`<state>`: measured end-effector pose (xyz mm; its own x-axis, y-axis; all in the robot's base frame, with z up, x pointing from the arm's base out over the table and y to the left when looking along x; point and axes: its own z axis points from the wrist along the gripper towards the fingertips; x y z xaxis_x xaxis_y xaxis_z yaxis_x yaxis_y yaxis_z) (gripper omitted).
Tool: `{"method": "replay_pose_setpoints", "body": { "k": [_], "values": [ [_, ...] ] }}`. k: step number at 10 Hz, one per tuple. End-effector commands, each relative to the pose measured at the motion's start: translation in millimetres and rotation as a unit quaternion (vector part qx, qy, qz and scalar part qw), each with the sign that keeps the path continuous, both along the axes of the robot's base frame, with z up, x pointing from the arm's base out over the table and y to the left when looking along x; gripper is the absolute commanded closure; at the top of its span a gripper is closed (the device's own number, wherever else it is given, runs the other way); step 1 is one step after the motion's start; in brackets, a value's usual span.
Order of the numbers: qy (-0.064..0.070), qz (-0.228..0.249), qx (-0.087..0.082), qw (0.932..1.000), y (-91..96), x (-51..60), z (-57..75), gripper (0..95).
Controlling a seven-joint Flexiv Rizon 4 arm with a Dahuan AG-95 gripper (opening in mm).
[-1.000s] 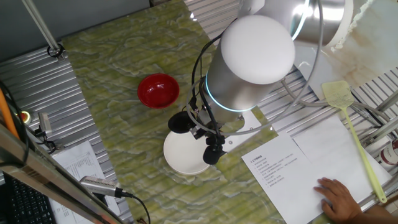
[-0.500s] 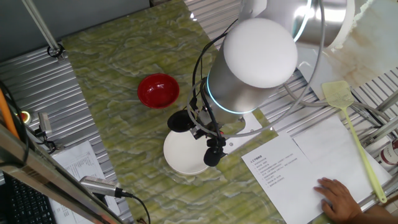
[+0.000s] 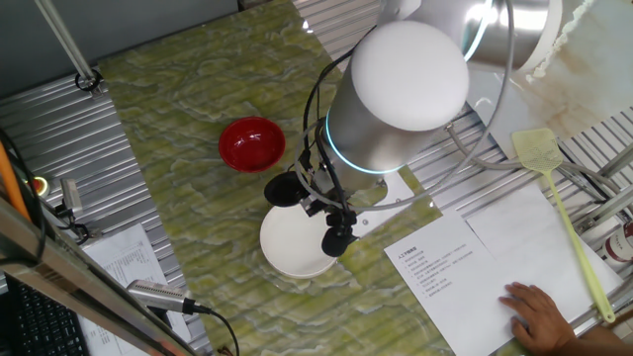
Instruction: Scoop water with a large spoon from one bowl to another
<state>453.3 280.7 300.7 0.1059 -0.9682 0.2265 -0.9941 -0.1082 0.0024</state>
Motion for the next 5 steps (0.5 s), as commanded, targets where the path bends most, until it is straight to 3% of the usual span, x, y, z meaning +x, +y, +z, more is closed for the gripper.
{"method": "replay_pose_setpoints", "body": {
  "k": [1, 5],
  "values": [
    [0.000, 0.002, 0.000, 1.0000, -4.8, 1.0, 0.2, 95.0],
    [0.000, 0.006, -0.002, 1.0000, -14.7, 3.3, -0.7, 95.0]
  ]
}}
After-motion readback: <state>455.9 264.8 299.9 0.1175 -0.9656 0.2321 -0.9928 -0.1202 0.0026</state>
